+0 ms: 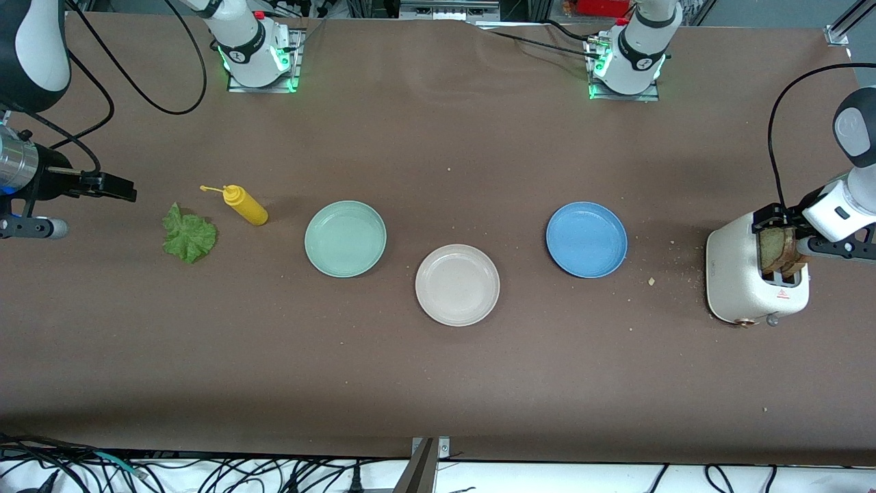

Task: Make sandwich in beige plate with both arms
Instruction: 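Grasp the outer toast slice with the left gripper, then lift the toast slice out of the toaster with the left gripper, then carry the toast to the beige plate and release it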

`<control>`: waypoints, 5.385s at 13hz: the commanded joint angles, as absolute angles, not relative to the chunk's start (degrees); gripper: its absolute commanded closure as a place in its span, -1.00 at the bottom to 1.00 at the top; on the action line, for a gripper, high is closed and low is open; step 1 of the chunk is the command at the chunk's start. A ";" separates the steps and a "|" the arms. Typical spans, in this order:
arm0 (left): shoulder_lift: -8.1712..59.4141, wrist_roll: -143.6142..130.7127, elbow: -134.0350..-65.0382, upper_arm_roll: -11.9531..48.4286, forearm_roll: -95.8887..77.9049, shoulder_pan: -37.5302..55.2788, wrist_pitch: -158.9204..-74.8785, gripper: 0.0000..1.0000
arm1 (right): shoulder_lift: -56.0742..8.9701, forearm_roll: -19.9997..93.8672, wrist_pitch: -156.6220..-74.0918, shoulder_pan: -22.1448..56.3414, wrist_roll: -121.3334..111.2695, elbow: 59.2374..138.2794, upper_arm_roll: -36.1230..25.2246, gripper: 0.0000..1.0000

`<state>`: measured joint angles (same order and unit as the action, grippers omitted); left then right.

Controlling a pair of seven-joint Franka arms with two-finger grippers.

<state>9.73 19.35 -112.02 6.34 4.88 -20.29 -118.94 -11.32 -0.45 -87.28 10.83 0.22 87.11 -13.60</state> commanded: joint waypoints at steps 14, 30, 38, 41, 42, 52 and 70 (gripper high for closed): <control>14.23 19.60 -108.46 6.33 6.50 -20.92 -119.00 -0.70 | -10.90 -0.09 -87.45 10.63 0.09 87.45 -13.54 -0.99; 15.12 21.88 -98.82 6.42 6.50 -21.71 -108.68 1.00 | -10.90 -0.09 -87.45 10.63 -0.09 87.54 -13.54 -1.00; 14.94 18.72 -87.98 9.75 -16.03 -20.92 -91.24 1.00 | -10.90 -0.09 -87.45 10.63 -0.09 87.54 -13.54 -0.99; 17.48 18.55 -88.07 11.51 -24.23 -15.58 -87.90 1.00 | -10.90 -0.09 -87.36 10.63 -0.09 87.54 -13.54 -1.00; 18.97 18.37 -88.07 11.43 -28.87 -14.25 -87.80 1.00 | -10.90 -0.09 -87.36 10.63 -0.09 87.54 -13.54 -0.99; 35.67 12.92 -87.63 11.43 -53.23 3.59 -105.26 1.00 | -10.90 -0.09 -87.28 10.72 0.53 87.63 -13.54 -0.99; 44.65 16.79 -89.65 11.16 -61.79 16.25 -138.84 -1.00 | -10.90 -0.09 -87.10 10.72 0.44 87.63 -13.54 -0.99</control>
<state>44.28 15.04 -89.54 11.71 -60.50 14.77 -134.73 -11.40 -0.44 -87.26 10.83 0.20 87.19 -13.60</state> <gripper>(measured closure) 0.648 0.000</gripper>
